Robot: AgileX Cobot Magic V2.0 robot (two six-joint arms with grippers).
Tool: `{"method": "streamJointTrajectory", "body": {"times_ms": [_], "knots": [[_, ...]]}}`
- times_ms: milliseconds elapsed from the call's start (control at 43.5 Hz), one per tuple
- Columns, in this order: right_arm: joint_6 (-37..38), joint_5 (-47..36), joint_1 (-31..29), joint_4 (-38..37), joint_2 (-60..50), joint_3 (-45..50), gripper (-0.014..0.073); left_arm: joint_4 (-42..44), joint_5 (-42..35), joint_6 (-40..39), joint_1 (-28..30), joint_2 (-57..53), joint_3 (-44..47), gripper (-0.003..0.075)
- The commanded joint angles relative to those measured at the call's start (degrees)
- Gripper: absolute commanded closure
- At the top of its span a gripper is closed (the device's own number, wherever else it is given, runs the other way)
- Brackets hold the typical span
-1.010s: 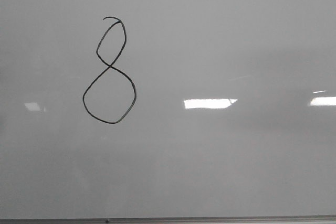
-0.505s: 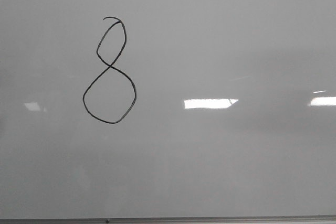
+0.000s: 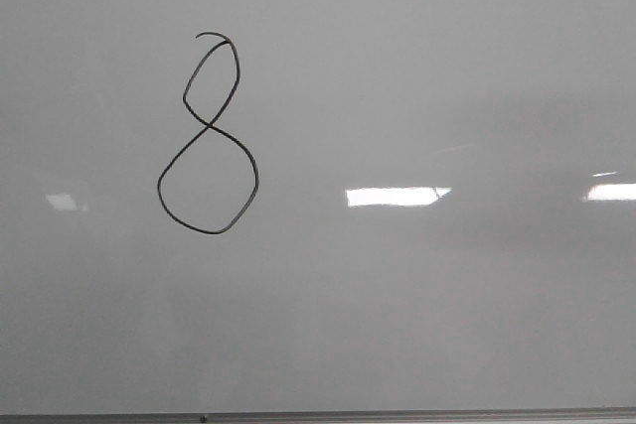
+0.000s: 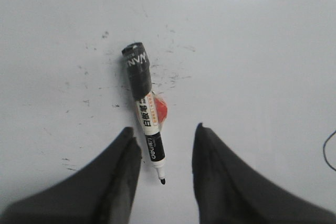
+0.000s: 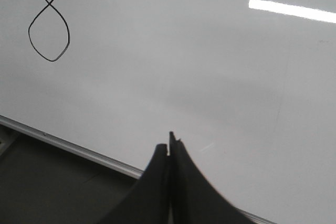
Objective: Write number 8 on whiteboard
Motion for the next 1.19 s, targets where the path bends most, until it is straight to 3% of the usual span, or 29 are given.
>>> {"method": "streamJointTrajectory", "body": {"times_ms": [0, 92, 207, 436, 1056, 1171], "knots": [[-0.1, -3.9, -0.4, 1.0, 0.3, -1.5, 0.0661, -0.1, -1.6, 1.2, 0.0, -8.3, 0.9, 0.0619], [-0.1, -3.9, -0.4, 1.0, 0.3, -1.5, 0.0661, -0.1, 2.7, 1.2, 0.0, -14.6, 2.0, 0.0741], [-0.1, -3.9, -0.4, 1.0, 0.3, -1.5, 0.0661, -0.1, 6.4, 1.2, 0.0, -21.6, 2.3, 0.0741], [-0.1, -3.9, -0.4, 1.0, 0.3, -1.5, 0.0661, -0.1, 5.9, 1.2, 0.0, -29.4, 2.3, 0.0741], [-0.1, -3.9, -0.4, 1.0, 0.3, -1.5, 0.0661, -0.1, 5.9, 1.2, 0.0, -29.9, 2.3, 0.0741], [-0.1, -3.9, -0.4, 1.0, 0.3, -1.5, 0.0661, 1.7, 2.3, 0.8, 0.0, -30.8, 4.2, 0.0741]]}}
